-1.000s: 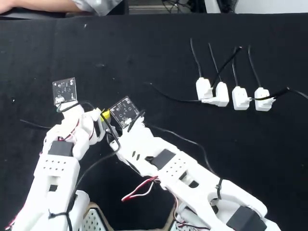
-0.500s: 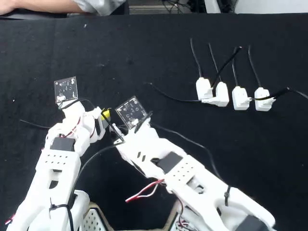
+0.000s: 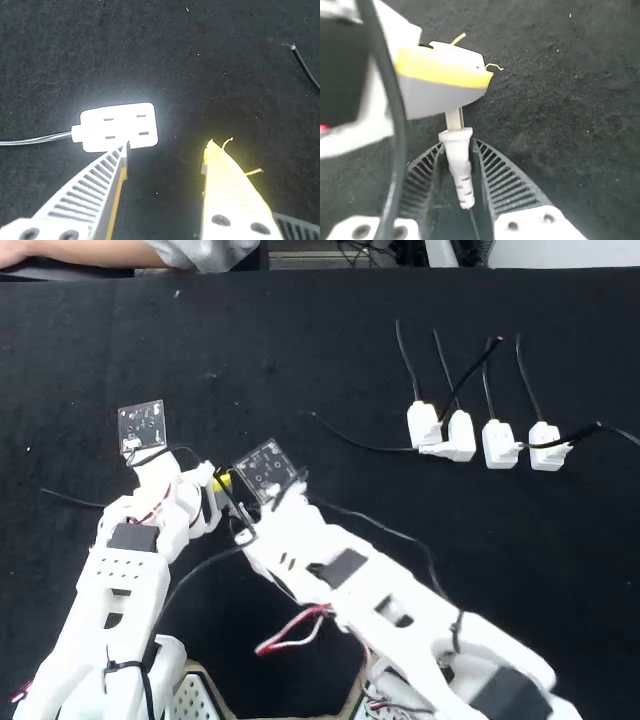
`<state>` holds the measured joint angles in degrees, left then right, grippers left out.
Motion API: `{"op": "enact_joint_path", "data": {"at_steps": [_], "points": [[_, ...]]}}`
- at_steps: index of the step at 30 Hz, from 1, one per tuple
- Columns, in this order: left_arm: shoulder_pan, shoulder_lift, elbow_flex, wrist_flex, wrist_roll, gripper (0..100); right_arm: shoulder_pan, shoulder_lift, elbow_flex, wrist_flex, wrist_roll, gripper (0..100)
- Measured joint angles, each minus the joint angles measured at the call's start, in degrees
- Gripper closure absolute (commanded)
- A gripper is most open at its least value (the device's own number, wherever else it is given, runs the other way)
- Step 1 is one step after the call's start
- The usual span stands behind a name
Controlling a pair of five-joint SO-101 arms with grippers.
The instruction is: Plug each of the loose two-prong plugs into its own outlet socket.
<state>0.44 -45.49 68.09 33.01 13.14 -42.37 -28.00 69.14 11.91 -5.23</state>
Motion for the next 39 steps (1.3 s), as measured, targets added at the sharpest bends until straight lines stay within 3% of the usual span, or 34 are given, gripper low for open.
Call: {"op": "enact_joint_path", "data": {"at_steps": [39], "points": [[0.09, 0.09, 0.00, -2.99, 0.00, 76, 0.18, -3.25, 0.35, 0.00, 0.00, 98.8]]}}
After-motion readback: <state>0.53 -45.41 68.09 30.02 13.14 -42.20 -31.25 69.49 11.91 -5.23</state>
